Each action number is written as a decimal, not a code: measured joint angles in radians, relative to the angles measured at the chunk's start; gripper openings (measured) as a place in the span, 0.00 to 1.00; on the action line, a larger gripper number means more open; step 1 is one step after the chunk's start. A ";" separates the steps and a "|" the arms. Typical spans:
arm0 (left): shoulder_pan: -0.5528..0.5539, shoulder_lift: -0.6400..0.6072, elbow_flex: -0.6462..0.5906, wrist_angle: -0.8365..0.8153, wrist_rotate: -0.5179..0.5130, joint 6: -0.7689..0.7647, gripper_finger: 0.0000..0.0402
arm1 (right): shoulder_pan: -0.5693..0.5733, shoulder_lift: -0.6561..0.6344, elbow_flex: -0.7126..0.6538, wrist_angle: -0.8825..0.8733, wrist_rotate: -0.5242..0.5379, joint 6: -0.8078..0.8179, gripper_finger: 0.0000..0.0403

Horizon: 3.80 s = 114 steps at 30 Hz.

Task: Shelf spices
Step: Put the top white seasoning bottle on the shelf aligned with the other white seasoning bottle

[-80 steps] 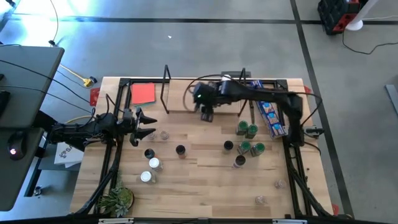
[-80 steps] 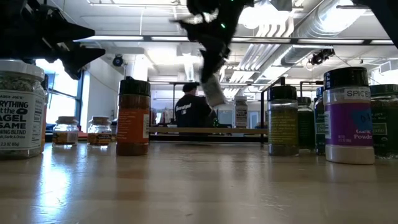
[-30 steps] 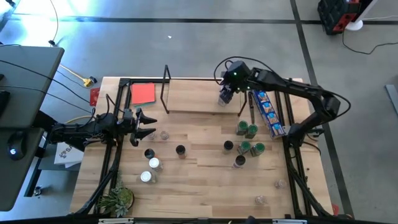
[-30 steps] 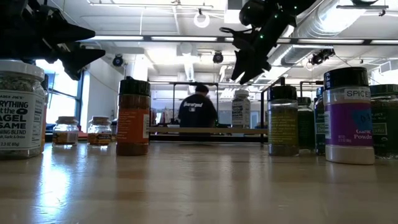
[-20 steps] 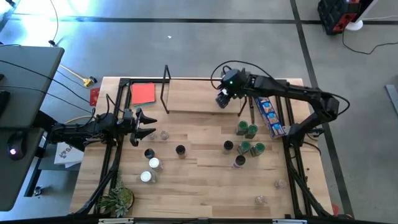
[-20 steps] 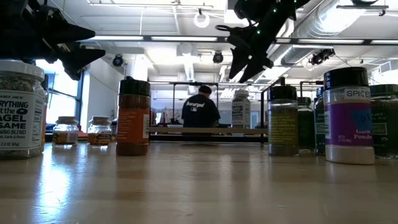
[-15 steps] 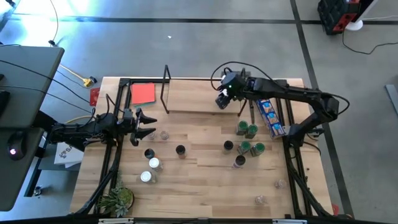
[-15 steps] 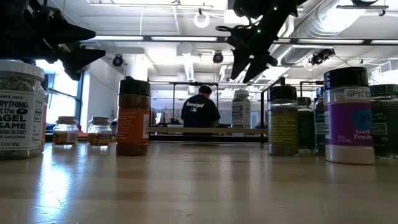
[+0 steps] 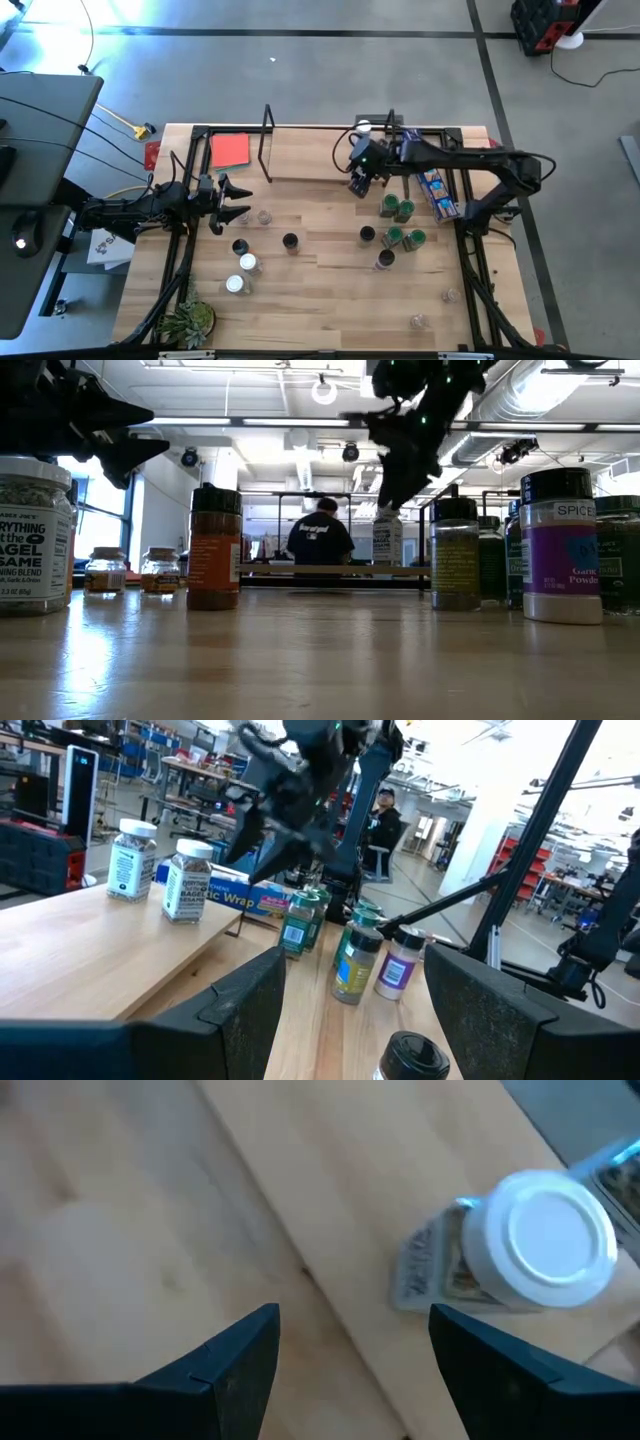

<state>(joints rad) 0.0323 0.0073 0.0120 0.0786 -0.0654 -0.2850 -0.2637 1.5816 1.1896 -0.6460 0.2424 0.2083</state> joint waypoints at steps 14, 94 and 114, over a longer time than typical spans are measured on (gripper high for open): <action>0.000 0.000 0.000 -0.008 -0.002 0.000 0.59 | -0.025 0.031 -0.055 0.087 0.170 0.005 0.62; 0.000 0.000 0.000 -0.009 0.003 0.000 0.59 | -0.013 0.060 0.192 -0.062 0.202 -0.045 0.62; 0.000 0.000 0.000 -0.008 0.003 0.000 0.59 | -0.109 0.094 -0.014 0.079 0.171 -0.099 0.50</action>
<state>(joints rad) 0.0322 0.0074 0.0117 0.0704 -0.0624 -0.2855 -0.3722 1.6761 1.1751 -0.5666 0.4133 0.1091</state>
